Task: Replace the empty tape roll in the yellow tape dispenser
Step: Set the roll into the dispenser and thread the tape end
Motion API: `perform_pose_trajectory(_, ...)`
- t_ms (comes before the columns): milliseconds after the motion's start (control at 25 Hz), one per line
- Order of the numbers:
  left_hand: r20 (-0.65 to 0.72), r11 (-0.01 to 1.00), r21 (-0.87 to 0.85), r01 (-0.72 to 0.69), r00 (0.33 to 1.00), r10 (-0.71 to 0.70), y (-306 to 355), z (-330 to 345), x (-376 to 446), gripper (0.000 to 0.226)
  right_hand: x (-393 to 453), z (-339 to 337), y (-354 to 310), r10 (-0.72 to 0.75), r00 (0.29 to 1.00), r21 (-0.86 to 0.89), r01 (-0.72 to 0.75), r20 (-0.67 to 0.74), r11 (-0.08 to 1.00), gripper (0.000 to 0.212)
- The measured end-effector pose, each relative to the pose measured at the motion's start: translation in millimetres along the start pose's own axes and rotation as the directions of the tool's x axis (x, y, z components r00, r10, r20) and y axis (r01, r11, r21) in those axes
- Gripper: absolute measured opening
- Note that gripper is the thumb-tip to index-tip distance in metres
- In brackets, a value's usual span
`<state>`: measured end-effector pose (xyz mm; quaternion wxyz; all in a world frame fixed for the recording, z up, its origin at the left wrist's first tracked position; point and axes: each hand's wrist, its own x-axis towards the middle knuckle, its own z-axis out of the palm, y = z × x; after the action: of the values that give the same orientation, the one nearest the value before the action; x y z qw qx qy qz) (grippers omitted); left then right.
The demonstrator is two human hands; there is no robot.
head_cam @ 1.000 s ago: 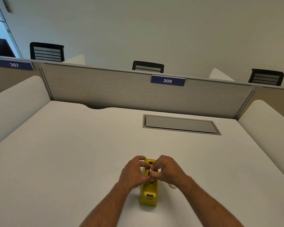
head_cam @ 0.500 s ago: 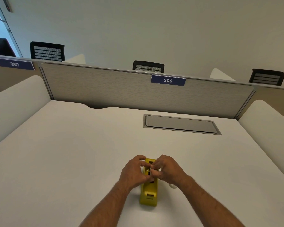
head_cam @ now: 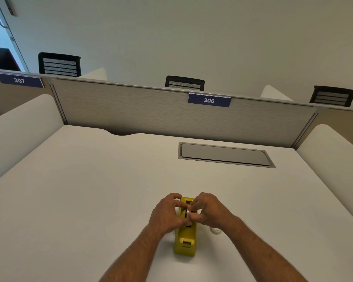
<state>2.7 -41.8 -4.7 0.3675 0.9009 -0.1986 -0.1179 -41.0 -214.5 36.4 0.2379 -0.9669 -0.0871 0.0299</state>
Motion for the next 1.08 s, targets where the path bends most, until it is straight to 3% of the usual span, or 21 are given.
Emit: perform_pose_trajectory(1080, -0.001, 1.000, -0.006, 0.004, 1.000, -0.004, -2.3, 0.5, 1.3, 0.063, 2.8, -3.9, 2.1, -0.003, 0.999, -0.027, 0.005, 0.048, 1.000, 0.024)
